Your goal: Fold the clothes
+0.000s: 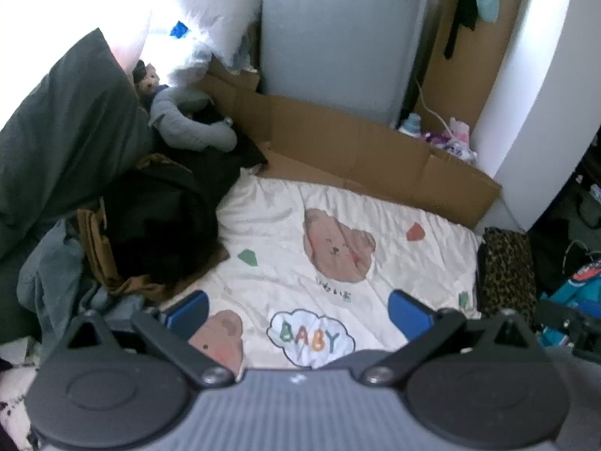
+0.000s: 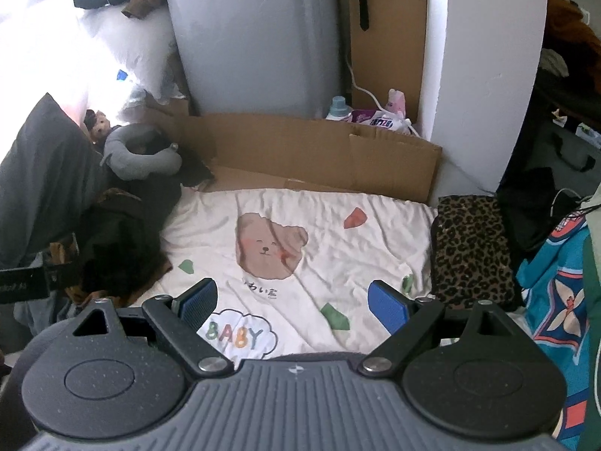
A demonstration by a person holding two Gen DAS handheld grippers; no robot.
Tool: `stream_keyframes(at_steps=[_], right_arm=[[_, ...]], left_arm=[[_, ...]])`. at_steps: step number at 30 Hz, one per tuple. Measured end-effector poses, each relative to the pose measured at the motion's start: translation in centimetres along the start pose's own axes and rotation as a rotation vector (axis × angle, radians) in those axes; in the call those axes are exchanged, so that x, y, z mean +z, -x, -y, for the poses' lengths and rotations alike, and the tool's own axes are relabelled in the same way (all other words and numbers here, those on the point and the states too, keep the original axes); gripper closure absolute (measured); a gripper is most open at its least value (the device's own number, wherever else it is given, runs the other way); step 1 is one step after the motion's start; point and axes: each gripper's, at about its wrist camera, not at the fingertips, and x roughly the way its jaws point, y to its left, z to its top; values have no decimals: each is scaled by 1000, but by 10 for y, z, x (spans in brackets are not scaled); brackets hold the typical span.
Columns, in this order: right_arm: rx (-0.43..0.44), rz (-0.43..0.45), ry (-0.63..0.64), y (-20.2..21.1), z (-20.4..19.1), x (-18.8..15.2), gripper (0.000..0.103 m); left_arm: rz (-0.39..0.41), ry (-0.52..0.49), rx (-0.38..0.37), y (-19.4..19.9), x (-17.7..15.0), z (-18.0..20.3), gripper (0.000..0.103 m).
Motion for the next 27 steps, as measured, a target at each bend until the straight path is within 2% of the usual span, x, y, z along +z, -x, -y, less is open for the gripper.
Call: stream_keyframes(at_steps=[5,12,17,23,27], right_arm=[[1,-20,-16,-2,2,-6,11],[1,-29,17,-3,-2,-7,11],[1,-35,42,-4,-5,-8,11],[-5,-40,52,-10,-4,-6,11],[-5,-50,44,-15,-1,-4,11]], left_arm=[[-23,-29,-1,2,-6,8,0],[-21,-21,-7,1,-11,12,0],[-51,-52,13,-5,-11,17,0],[-42,-72,10,-11,-10,19,0],[-36,-117,37,-15,-9,27,0]])
